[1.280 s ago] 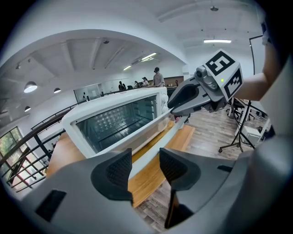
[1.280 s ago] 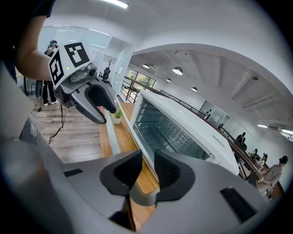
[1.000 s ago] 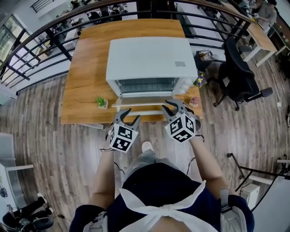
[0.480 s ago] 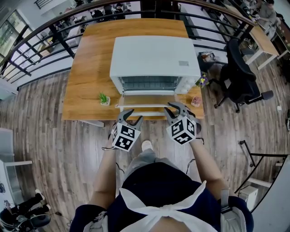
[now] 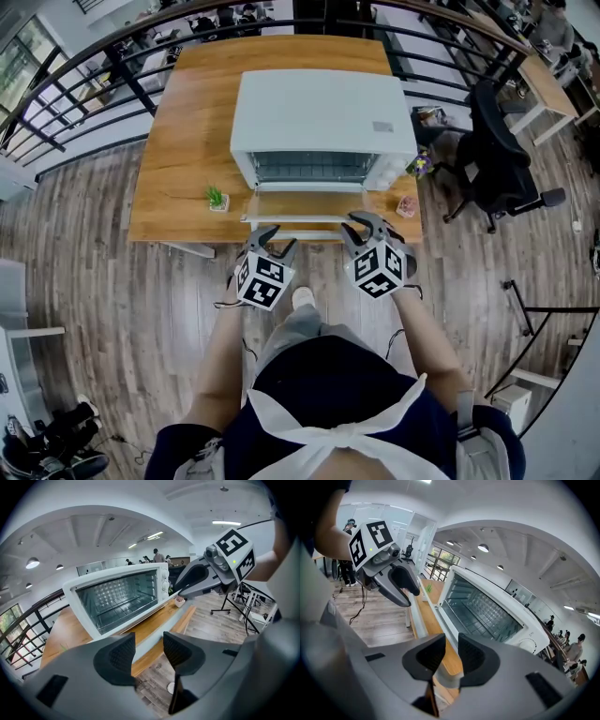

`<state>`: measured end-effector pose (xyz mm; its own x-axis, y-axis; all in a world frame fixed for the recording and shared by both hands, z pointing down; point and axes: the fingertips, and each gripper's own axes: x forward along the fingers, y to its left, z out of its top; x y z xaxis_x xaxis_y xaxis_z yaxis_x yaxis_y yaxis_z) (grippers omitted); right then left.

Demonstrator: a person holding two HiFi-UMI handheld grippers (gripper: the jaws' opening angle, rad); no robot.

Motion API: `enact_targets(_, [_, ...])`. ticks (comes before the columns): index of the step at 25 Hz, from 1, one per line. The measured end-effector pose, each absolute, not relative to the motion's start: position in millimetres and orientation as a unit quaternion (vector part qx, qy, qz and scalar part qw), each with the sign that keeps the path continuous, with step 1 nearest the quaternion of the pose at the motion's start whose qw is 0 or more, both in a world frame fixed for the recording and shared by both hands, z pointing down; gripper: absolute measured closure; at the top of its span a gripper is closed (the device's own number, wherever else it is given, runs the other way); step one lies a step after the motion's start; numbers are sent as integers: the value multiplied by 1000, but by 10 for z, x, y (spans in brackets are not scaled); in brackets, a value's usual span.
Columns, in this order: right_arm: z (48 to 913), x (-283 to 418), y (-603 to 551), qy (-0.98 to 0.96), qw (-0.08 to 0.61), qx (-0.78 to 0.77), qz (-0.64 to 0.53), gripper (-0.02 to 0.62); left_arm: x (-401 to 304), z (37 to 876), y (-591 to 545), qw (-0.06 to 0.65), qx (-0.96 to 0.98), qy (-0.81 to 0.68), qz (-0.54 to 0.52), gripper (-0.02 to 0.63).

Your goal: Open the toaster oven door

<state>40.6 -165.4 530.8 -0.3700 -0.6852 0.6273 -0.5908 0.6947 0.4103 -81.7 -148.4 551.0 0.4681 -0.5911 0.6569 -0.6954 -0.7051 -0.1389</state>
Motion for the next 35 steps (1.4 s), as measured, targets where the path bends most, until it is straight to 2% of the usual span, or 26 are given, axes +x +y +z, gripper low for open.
enact_targets(19, [5440,406,-1559,-832,409,372,-56,508,-833,5604,-1340,105,842,-392,355,416])
enact_targets(35, [5564,391,-1436,-827,426,363,-50,508,-745,5541,-981,148,861,-378,308,462])
